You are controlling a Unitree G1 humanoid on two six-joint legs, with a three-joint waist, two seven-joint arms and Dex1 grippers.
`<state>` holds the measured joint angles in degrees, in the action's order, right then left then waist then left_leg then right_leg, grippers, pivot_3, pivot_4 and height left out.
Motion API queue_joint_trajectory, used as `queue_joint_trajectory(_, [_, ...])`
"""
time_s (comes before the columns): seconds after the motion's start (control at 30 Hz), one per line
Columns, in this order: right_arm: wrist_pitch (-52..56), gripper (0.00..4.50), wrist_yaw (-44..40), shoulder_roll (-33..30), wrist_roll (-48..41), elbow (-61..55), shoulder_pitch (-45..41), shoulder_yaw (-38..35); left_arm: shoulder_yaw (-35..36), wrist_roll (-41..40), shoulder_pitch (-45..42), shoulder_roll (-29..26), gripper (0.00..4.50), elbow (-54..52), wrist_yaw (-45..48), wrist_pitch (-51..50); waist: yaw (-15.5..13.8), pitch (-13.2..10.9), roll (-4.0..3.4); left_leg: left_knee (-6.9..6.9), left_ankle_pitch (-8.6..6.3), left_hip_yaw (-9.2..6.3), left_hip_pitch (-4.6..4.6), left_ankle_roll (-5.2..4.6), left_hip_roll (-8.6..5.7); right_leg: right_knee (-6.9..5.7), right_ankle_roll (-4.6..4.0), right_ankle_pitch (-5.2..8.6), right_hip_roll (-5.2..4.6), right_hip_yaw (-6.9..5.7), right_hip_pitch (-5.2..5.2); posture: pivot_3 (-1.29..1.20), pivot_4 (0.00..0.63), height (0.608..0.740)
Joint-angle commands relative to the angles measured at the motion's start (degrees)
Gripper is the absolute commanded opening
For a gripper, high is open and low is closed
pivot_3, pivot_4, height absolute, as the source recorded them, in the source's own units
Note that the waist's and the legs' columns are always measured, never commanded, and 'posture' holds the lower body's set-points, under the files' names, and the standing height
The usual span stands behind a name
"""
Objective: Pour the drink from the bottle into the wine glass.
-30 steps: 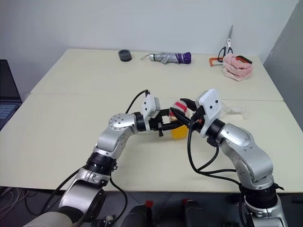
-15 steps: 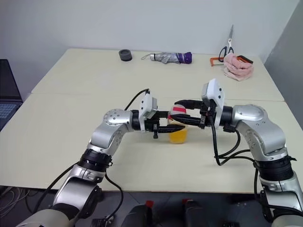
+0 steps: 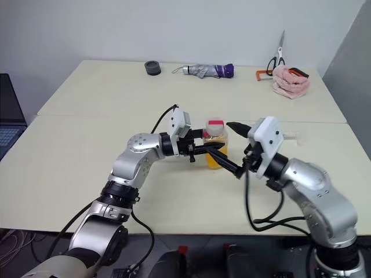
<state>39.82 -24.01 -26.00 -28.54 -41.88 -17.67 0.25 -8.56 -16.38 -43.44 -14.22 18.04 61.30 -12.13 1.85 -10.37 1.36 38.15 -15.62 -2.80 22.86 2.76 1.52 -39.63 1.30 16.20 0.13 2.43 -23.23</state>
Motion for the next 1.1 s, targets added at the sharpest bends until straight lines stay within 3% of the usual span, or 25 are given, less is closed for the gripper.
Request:
queue_joint_trajectory(0.03, [-0.7, 4.30, 9.5, 3.7, 7.6, -2.4, -1.1, 3.5, 0.9, -0.7, -2.6, 0.7, 1.80, -0.1, 0.1, 1.4, 0.0, 0.0, 0.00, 0.00, 0.00, -0.01, 0.00, 0.01, 0.00, -0.02, 0.00, 0.00, 0.03, -0.01, 0.00, 0.00, 0.150, 0.740])
queue_joint_trajectory(0.23, [-1.0, 4.30, 13.9, 8.0, 12.1, -1.6, -0.2, 6.3, 0.0, 0.0, -3.5, 1.3, 1.80, 1.4, 1.4, 2.6, -0.1, 0.0, 0.00, 0.00, 0.02, 0.00, 0.02, 0.04, 0.00, 0.00, -0.01, 0.00, 0.03, 0.00, -0.01, 0.00, 0.150, 0.740])
queue_joint_trajectory(0.9, [1.4, 4.30, 11.5, 11.9, 10.9, 2.3, -4.6, 7.0, -0.3, 1.9, -2.8, 1.0, 1.80, 2.9, 2.7, 5.9, -0.1, 0.0, -0.01, -0.02, 0.02, -0.01, 0.02, 0.03, 0.00, 0.02, -0.03, 0.01, 0.03, -0.02, -0.01, 0.00, 0.150, 0.740])
queue_joint_trajectory(1.0, [1.7, 3.70, 11.2, 12.2, 10.9, 2.7, -4.7, 7.1, -0.3, 2.0, -2.7, 1.0, 1.80, 2.9, 2.8, 6.1, 0.0, 0.0, -0.01, -0.02, 0.02, -0.01, 0.02, 0.03, 0.01, 0.01, -0.03, 0.01, 0.03, -0.03, -0.01, 0.00, 0.150, 0.740])
queue_joint_trajectory(1.1, [2.1, 2.64, 11.2, 12.5, 10.7, 2.9, -4.6, 6.9, -0.3, 2.0, -2.7, 1.0, 1.80, 2.8, 2.9, 6.2, -0.1, 0.0, -0.01, -0.02, 0.02, -0.01, 0.02, 0.03, 0.01, 0.02, -0.03, 0.01, 0.03, -0.02, -0.01, 0.00, 0.150, 0.740])
